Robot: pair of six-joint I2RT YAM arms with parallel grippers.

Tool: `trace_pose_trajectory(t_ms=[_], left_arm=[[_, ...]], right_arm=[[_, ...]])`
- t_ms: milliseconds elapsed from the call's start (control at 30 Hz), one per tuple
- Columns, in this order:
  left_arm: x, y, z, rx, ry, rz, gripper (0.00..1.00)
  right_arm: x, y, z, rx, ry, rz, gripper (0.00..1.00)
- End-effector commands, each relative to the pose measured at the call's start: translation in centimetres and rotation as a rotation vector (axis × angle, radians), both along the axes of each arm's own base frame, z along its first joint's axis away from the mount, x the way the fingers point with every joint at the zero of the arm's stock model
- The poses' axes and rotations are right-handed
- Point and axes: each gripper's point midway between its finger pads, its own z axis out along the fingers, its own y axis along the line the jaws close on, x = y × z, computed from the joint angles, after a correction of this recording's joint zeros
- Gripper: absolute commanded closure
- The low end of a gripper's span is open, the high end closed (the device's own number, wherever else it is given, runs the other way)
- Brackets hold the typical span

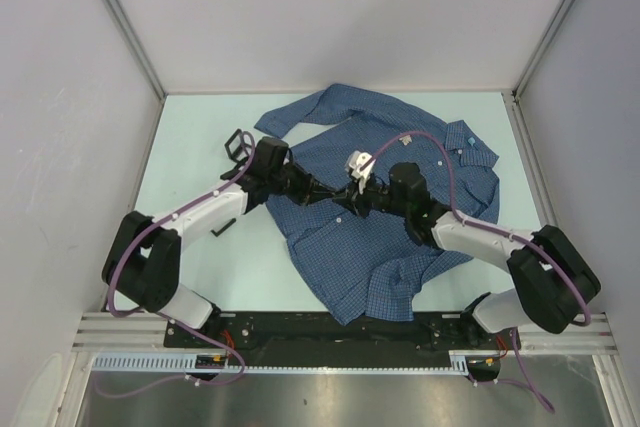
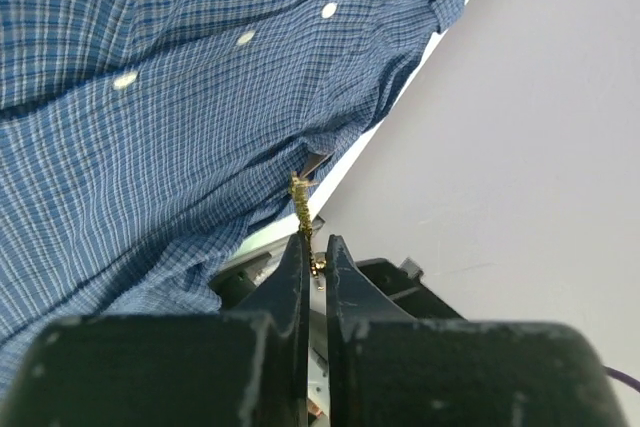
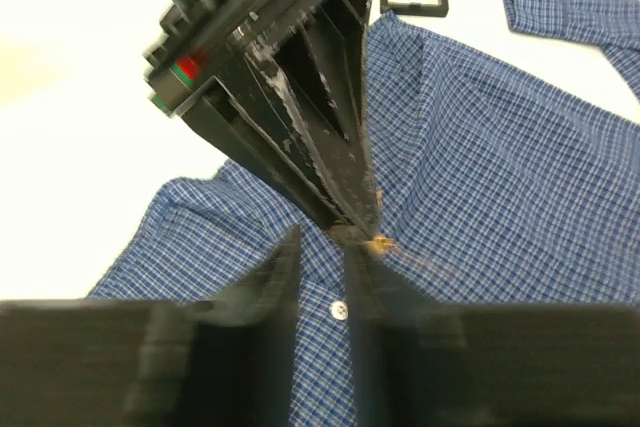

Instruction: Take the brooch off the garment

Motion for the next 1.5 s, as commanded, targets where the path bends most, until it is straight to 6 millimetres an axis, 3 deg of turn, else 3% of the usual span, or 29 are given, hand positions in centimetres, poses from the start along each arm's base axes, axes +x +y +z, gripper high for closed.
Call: trace_pose_trajectory(t_ms=[0, 33, 167, 200, 333, 367, 500, 533, 633, 867, 1033, 1300, 1467], left_arm=[[1.3, -0.3, 1.5, 0.021, -0.136, -0.046, 1.00], [2.0, 0.1, 1.6, 0.046, -0.174, -0.035, 1.00], [4.6, 1.9, 2.9, 0.155, -0.406, -0.095, 1.00], [4.8, 2.0, 3.2, 0.158, -0.458, -0.121, 1.00], [5.6, 2.1, 5.7, 0.184, -0.736, -0.194, 0.99], [5.6, 1.5, 7.2, 0.147, -0.839, -0.218, 1.00], [4.0, 0.7, 7.3, 0.051, -0.970, -0.275, 1.00], [4.0, 0.3, 8.7, 0.002, -1.044, -0.264, 1.00], [3.0, -0.4, 8.6, -0.075, -1.065, -0.274, 1.00], [1.2, -0.4, 9.1, -0.087, -1.145, -0.225, 0.99], [1.1, 0.2, 10.1, -0.100, -1.178, -0.152, 1.00], [0.7, 0.3, 11.0, -0.117, -1.199, -0.114, 1.00], [0.8, 0.3, 11.0, -0.112, -1.200, -0.120, 1.00]], right_arm=[[1.4, -0.8, 4.6, 0.115, -0.047, -0.083, 0.62], [1.9, -1.4, 4.7, 0.145, 0.007, -0.134, 0.51], [4.7, -5.4, 6.9, 0.268, 0.111, -0.362, 0.39], [6.1, -7.3, 6.7, 0.290, 0.149, -0.477, 0.35], [7.3, -9.1, 7.2, 0.442, 0.322, -0.581, 0.33], [7.1, -8.8, 7.2, 0.492, 0.390, -0.579, 0.34], [6.6, -6.8, 7.1, 0.618, 0.587, -0.524, 0.49], [6.1, -5.9, 7.2, 0.632, 0.616, -0.497, 0.49], [5.0, -3.9, 8.0, 0.687, 0.671, -0.435, 0.49], [4.6, -3.3, 7.0, 0.770, 0.744, -0.458, 0.47], [4.5, -3.6, 6.8, 0.806, 0.760, -0.471, 0.48], [4.0, -2.4, 6.8, 0.843, 0.812, -0.394, 0.66], [3.7, -2.1, 7.3, 0.874, 0.820, -0.337, 0.69]])
